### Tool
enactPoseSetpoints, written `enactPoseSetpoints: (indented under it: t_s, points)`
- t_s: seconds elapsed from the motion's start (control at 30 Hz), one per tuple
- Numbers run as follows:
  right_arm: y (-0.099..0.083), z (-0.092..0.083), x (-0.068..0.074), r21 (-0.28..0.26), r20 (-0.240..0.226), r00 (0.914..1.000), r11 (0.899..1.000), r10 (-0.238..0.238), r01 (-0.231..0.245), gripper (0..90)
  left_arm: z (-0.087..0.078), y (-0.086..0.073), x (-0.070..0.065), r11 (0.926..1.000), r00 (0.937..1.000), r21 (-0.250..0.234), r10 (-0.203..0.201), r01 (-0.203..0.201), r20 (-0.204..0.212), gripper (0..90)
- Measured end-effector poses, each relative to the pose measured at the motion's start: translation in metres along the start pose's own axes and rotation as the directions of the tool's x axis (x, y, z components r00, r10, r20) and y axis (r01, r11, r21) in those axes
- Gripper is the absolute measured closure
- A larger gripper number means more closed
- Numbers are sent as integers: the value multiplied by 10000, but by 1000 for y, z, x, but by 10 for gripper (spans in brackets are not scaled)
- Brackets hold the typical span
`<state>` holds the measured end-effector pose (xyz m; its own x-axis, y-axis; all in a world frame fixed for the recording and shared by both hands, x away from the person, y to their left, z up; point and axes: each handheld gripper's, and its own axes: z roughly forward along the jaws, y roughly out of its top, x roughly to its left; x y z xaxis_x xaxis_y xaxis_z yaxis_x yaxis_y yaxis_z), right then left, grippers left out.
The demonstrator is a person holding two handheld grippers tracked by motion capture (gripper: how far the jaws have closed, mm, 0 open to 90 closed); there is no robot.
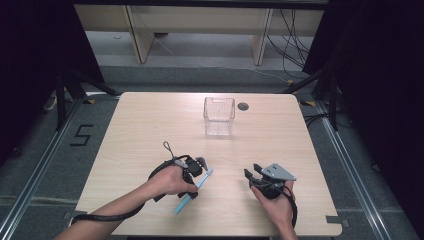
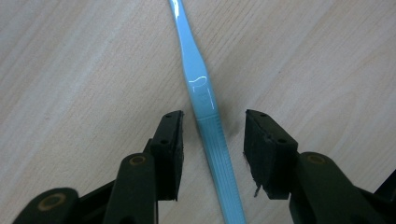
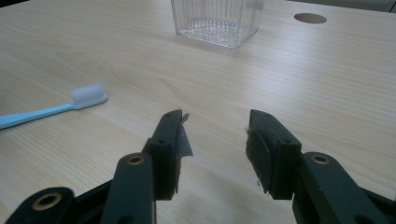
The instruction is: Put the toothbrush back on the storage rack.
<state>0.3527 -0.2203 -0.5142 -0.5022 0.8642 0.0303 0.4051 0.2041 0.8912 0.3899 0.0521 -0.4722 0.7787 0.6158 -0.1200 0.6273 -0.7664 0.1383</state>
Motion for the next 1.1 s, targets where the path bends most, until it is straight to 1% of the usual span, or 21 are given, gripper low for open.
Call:
enactPoseSetpoints:
  t_s: [0.03, 0.07, 0.13, 0.17, 0.23, 0.27, 0.4, 0.43, 0.5, 0.7, 0.73, 0.77, 0.8, 0.9, 0.97, 1.0, 1.07, 1.1]
  points:
    - [0, 0, 1, 25, -43, 9999, 9999, 105, -104, 563, 0, 0, 0, 10000, 10000, 24, 40, -40, -38, 576]
    - [0, 0, 0, 13, -12, 10000, 10000, 8, -8, 562, 1, 1, 1, 9995, 9995, 63, 296, -295, -148, 580]
    - [0, 0, 0, 21, -20, 10000, 10000, -18, 18, 562, 2, 2, 1, 9995, 9994, 88, 303, -301, -183, 585]
    - [0, 1, 1, 63, -173, 9997, 9998, 168, -167, 562, 2, 2, -1, 9997, 9998, 191, 132, -130, -115, 589]
    - [0, 1, 1, 69, -173, 9998, 9999, 130, -129, 563, 2, 2, -1, 9997, 9998, 179, 143, -141, -113, 602]
    - [0, 1, 1, 79, -169, 9998, 9999, 131, -130, 563, 3, 3, 0, 9991, 9990, 144, 407, -404, -206, 605]
    - [0, 0, 1, 178, -135, 9999, 9998, 91, -89, 565, 3, 4, 0, 9989, 9989, 254, 396, -390, -268, 617]
    - [0, 0, 1, 175, -136, 9999, 9998, 92, -90, 565, 4, 4, -1, 9991, 9987, 168, 388, -383, -330, 619]
    - [0, 0, 1, 171, -145, 9999, 9998, 77, -75, 565, 5, 4, -1, 9991, 9988, 201, 369, -362, -327, 621]
    - [0, 0, 1, 187, -144, 9999, 9998, 63, -61, 566, 6, 4, -2, 9986, 9981, 244, 472, -462, -406, 629]
    - [0, 0, 0, 108, -46, 9999, 9998, -150, 151, 566, 6, 5, -2, 9986, 9980, 249, 476, -466, -415, 631]
    - [0, -1, 2, 215, -35, 9999, 9997, 106, -105, 565, 6, 4, -3, 9990, 9986, 260, 365, -355, -380, 633]
    - [0, -1, 3, 248, -42, 9998, 9995, 182, -180, 565, 6, 5, -3, 9980, 9975, 293, 565, -553, -417, 636]
    - [0, -1, 3, 262, -26, 9998, 9995, 180, -180, 565, 5, 5, -3, 9971, 9967, 404, 663, -644, -470, 649]
    - [0, 0, 3, 199, -11, 9998, 9996, 183, -183, 565, 6, 5, -4, 9971, 9962, 347, 699, -682, -514, 661]
    - [0, 0, 4, 233, -34, 9996, 9993, 298, -297, 565, 6, 5, -4, 9969, 9959, 345, 731, -713, -534, 668]
    - [0, 0, 4, 231, -34, 9996, 9993, 293, -293, 565, 6, 6, -4, 9963, 9955, 415, 774, -752, -549, 682]
    - [0, 0, 4, 199, -40, 9998, 9996, 198, -197, 565, 6, 5, -4, 9957, 9942, 382, 864, -840, -637, 690]
